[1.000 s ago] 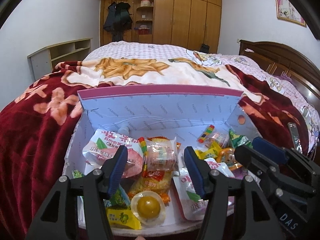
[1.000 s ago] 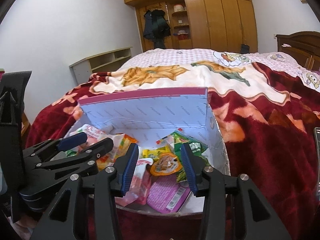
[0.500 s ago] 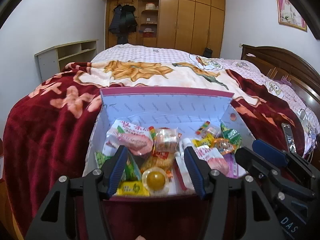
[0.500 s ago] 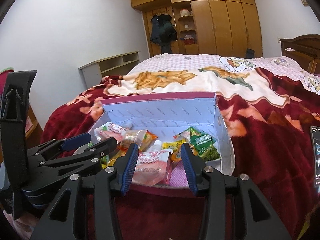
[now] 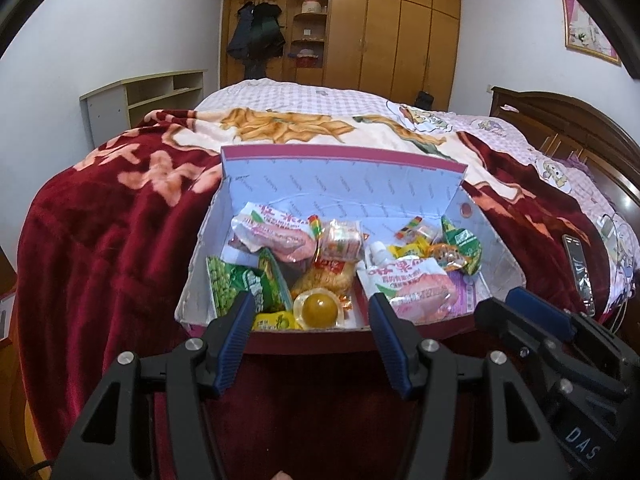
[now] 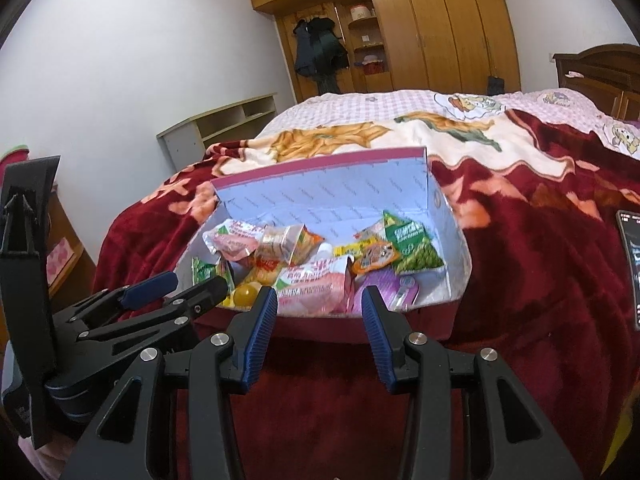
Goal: Organize snacks
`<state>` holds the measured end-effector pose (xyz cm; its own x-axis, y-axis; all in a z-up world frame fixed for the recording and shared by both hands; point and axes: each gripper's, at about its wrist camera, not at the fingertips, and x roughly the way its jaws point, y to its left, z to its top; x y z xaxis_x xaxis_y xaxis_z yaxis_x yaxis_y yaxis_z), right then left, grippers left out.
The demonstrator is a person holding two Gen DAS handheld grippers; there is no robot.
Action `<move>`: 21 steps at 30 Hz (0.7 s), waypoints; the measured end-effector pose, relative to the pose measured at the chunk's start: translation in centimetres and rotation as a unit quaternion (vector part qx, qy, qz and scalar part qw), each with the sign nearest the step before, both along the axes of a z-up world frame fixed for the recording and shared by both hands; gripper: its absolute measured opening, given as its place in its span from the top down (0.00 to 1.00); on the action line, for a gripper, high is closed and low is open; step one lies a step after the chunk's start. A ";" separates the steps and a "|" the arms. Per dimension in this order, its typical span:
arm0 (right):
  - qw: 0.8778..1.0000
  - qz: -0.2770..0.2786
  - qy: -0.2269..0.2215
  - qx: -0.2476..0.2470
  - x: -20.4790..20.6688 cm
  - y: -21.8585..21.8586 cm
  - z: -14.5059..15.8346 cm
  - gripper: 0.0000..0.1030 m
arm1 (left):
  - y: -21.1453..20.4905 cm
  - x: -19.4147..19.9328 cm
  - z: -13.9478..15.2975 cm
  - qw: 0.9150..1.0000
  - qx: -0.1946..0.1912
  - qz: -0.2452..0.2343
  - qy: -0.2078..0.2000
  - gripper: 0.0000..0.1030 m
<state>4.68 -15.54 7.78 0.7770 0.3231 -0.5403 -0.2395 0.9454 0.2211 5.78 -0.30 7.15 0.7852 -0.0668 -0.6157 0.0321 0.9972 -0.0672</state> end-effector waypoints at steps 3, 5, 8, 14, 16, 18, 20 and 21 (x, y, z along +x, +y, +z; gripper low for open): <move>1.000 -0.002 0.004 -0.002 0.0 0.0 -0.4 0.56 | 0.0 0.1 -0.3 1.000 0.000 0.000 0.004 0.40; 1.000 -0.002 0.008 -0.002 0.1 0.1 -0.6 0.56 | -0.1 0.1 -0.4 1.000 0.002 0.000 0.005 0.40; 1.000 -0.002 0.010 -0.003 0.1 0.2 -0.8 0.56 | -0.1 0.1 -0.5 1.000 0.002 -0.001 0.004 0.40; 1.000 0.001 0.012 -0.004 0.1 0.4 -0.9 0.56 | -0.2 0.0 -0.5 1.000 0.003 0.000 0.004 0.40; 1.000 0.001 0.014 -0.004 0.2 0.4 -0.9 0.56 | -0.1 0.0 -0.6 1.000 0.003 0.000 0.005 0.40; 1.000 0.001 0.016 -0.004 0.2 0.4 -1.0 0.56 | -0.1 0.0 -0.7 1.000 0.003 0.000 0.005 0.40; 1.000 0.001 0.017 -0.003 0.2 0.5 -1.0 0.56 | -0.1 0.0 -0.6 1.000 0.003 0.000 0.004 0.40; 1.000 0.001 0.017 -0.003 0.2 0.5 -1.0 0.56 | -0.2 0.0 -0.7 1.000 0.004 0.001 0.004 0.40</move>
